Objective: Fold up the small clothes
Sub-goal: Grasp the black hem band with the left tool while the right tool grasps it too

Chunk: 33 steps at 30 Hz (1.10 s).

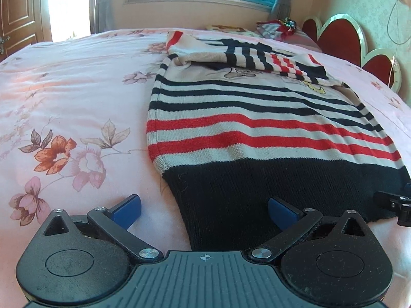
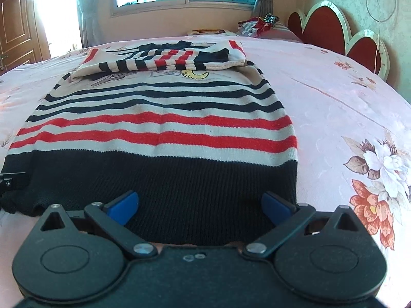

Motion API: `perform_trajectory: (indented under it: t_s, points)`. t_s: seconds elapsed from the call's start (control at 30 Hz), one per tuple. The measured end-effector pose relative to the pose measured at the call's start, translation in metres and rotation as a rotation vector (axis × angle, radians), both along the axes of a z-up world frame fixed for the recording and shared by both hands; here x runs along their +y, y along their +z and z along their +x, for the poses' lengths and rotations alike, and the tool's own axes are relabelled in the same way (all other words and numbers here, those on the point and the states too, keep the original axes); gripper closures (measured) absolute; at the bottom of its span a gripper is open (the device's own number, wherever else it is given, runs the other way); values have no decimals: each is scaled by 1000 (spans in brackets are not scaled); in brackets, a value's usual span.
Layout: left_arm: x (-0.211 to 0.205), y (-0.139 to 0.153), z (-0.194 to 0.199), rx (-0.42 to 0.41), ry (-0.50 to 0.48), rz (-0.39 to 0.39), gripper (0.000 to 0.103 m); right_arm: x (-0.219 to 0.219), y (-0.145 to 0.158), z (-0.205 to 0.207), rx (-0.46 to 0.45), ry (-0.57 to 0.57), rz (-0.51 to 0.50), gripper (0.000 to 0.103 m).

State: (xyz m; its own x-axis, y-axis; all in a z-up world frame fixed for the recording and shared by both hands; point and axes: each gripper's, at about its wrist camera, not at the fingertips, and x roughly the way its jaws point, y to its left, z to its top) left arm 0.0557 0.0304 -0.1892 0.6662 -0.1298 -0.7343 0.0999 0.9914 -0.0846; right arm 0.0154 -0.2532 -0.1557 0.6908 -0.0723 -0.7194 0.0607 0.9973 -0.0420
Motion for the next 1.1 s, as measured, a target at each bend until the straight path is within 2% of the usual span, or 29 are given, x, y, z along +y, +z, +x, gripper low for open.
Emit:
perform_trajectory:
  t_s: [0.03,0.1,0.17,0.2,0.33,0.47,0.53,0.6,0.63,0.7,0.73,0.8,0.83,0.87,0.93,1.0,1.07,1.1]
  points:
    - [-1,1,0,10,-2,-4,0,1,2,0,9,14,-9,1]
    - [-1,3,-3,18,-7,-21,0,0,4,-1,11,29,3,10]
    - [-1,4,-7,20,-18,-35,0,-2,8,-3,6,25,28,34]
    - [-2,3,-8,23,-26,-37,0,-3,10,-4,2,16,32,36]
    - [-1,5,-13,31,-76,-77,0,-3,14,-6,12,14,53,35]
    - [0,5,-15,27,-92,-96,0,-5,16,-10,14,-15,51,49]
    - [1,6,-14,25,-99,-116,0,-15,23,-14,-11,-76,56,47]
    - [3,6,-13,22,-101,-151,1,-28,30,-17,-32,-140,50,38]
    - [3,6,-13,16,-100,-161,8,-35,31,-17,-25,-161,48,28]
    - [2,5,-12,10,-107,-159,11,-48,29,-15,-1,-186,47,27]
    - [2,5,-10,11,-108,-169,11,-53,26,-13,12,-194,52,30]
    - [2,7,-7,14,-115,-175,23,-61,19,-10,46,-202,85,38]
    - [2,8,-6,18,-117,-172,34,-63,14,-7,70,-200,108,47]
    - [4,9,-3,29,-115,-185,45,-63,12,-7,72,-204,121,48]
    - [11,10,1,60,-109,-217,60,-61,12,-7,73,-199,121,48]
    - [17,10,5,81,-108,-236,65,-61,12,-7,75,-188,129,52]
    - [20,10,8,100,-106,-255,71,-61,13,-6,80,-171,160,72]
    - [21,10,9,110,-109,-269,76,-60,14,-5,86,-159,168,78]
